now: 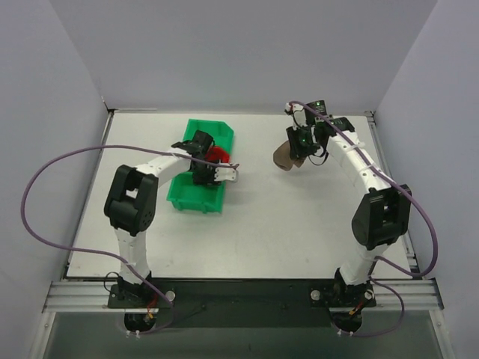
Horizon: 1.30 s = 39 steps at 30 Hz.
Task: Roll the socks
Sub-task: Move the storage box to the center of the board, then adjust the sock at the center of the board.
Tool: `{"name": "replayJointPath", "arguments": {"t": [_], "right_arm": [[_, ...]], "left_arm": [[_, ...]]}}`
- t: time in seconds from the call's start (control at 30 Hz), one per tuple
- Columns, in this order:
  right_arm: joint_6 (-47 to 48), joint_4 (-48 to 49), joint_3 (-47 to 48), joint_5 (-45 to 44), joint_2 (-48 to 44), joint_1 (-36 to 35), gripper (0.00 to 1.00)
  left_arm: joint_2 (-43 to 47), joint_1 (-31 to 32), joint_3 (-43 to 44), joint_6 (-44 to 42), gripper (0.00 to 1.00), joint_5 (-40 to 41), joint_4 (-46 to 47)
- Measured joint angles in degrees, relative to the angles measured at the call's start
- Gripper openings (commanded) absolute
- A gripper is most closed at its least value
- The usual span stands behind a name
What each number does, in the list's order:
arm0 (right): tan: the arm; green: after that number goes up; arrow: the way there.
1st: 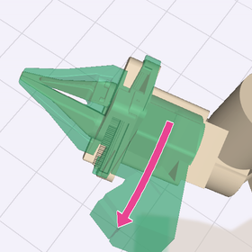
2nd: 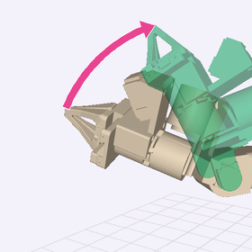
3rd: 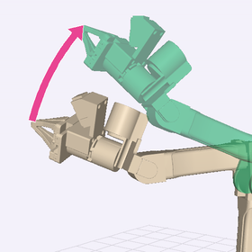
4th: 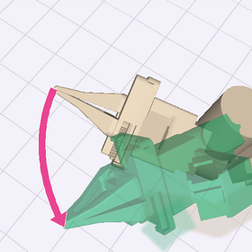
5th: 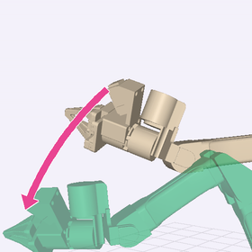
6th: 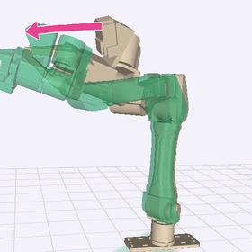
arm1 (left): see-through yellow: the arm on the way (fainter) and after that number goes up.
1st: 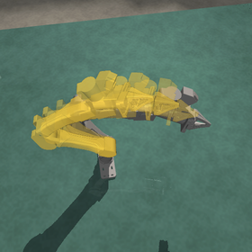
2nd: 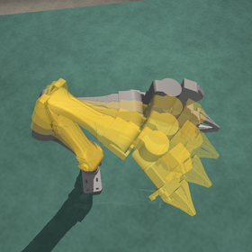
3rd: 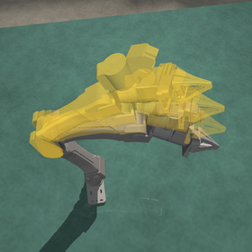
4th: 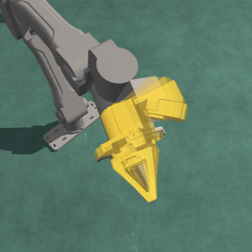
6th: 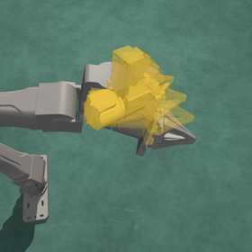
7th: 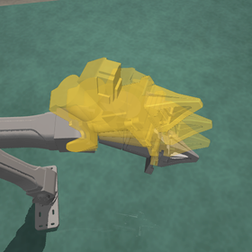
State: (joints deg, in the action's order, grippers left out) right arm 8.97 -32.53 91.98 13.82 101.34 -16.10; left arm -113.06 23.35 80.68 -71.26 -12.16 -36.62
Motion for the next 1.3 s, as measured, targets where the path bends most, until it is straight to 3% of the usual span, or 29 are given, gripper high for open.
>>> {"name": "replayJointPath", "arguments": {"t": [0.07,0.1,0.3,0.33,0.57,0.77,0.9,1.1,1.3], "right_arm": [[0.04,0.20,-1.07,-0.61,-0.68,1.05,0.00],[0.07,0.26,-1.55,-1.03,-0.96,1.40,0.00],[0.07,0.50,-2.54,-2.89,-1.70,1.57,0.00],[0.07,0.59,-2.54,-3.17,-1.70,1.46,0.00],[1.62,2.45,-4.15,-6.08,-1.11,1.42,0.00],[6.23,5.73,-9.25,-9.16,0.35,-0.11,0.00],[10.43,7.39,-13.81,-9.66,1.40,-4.79,0.00],[13.11,7.02,-14.62,-5.73,8.07,-12.11,0.00],[13.11,1.95,-8.98,0.70,12.72,-12.59,0.00]], "left_arm": [[-1.44,2.01,2.01,0.74,0.49,0.04,0.31],[-1.75,2.80,2.43,1.07,0.63,0.09,0.59],[-2.23,6.86,1.60,3.48,0.79,1.44,5.68],[-2.21,7.43,1.53,4.13,0.97,1.44,6.29],[2.12,8.04,0.63,9.64,0.97,1.18,9.18],[15.63,7.80,-4.76,17.33,0.97,-2.32,13.57],[22.51,8.50,-10.10,23.15,0.97,-3.54,20.98],[24.96,16.74,-24.87,27.45,0.97,0.50,31.71],[24.96,21.75,-33.11,28.22,0.97,3.72,37.88]]}}
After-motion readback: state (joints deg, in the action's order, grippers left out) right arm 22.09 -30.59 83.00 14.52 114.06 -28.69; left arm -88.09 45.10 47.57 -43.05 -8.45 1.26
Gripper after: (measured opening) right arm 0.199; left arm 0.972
